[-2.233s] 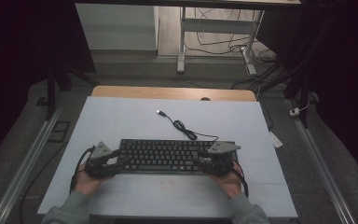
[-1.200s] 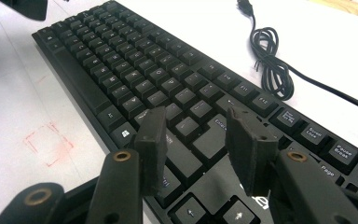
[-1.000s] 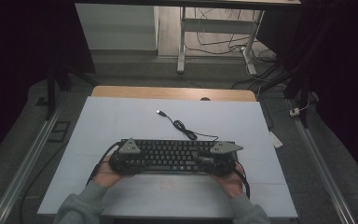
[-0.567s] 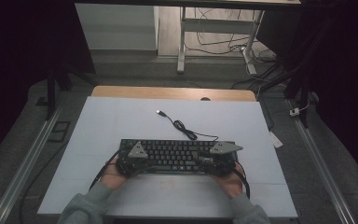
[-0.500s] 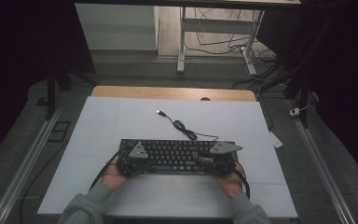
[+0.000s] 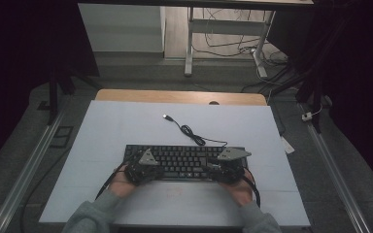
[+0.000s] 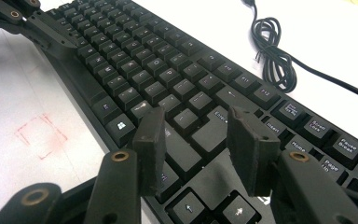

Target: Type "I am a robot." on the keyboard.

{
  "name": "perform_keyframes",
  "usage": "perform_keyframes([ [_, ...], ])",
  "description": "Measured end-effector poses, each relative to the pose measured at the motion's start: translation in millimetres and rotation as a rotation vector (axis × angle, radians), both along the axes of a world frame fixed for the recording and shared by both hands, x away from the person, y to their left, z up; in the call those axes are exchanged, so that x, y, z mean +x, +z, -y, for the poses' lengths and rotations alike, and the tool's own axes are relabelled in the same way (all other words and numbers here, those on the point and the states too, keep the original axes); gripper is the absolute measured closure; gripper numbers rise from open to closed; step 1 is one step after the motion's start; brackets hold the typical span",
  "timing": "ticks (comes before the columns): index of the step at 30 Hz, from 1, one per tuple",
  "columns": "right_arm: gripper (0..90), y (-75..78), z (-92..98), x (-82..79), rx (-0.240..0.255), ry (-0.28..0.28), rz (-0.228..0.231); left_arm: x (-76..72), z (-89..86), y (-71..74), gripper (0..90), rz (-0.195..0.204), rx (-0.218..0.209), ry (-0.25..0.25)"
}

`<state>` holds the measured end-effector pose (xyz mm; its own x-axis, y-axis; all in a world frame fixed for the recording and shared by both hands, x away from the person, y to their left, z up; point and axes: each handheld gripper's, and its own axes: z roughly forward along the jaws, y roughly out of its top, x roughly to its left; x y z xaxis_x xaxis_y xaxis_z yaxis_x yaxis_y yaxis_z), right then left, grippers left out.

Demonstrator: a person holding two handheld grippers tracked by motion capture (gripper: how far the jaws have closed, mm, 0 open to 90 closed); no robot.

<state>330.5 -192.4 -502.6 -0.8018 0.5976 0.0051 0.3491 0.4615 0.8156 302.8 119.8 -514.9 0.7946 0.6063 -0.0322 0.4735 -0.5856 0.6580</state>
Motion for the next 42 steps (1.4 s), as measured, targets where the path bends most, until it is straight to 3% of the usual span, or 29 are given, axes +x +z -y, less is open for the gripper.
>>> perform_keyframes([
  [9,57.3,-0.3,-0.9,-0.3,-0.012,-0.002,0.002,1.5,1.6,-3.9,89.2,-0.016,0.015,0.001],
  [11,57.3,-0.4,-1.0,-0.2,-0.014,0.001,0.001,1.7,2.1,-4.5,89.3,-0.019,0.0,-0.006],
  [15,57.2,-0.4,-1.2,-0.2,-0.014,0.004,0.002,0.2,1.9,-2.1,89.3,0.004,0.018,0.0],
  [28,57.1,0.0,-0.2,0.3,-0.016,0.002,0.003,-4.0,-10.8,12.6,88.6,0.049,-0.058,0.063],
  [37,56.6,-0.3,1.6,1.2,-0.022,-0.004,0.0,-3.7,-20.5,17.9,60.6,0.071,-0.091,0.136],
  [42,56.4,-0.2,1.9,1.2,-0.024,-0.006,0.001,-3.3,-27.6,20.6,53.1,0.079,-0.11,0.164],
])
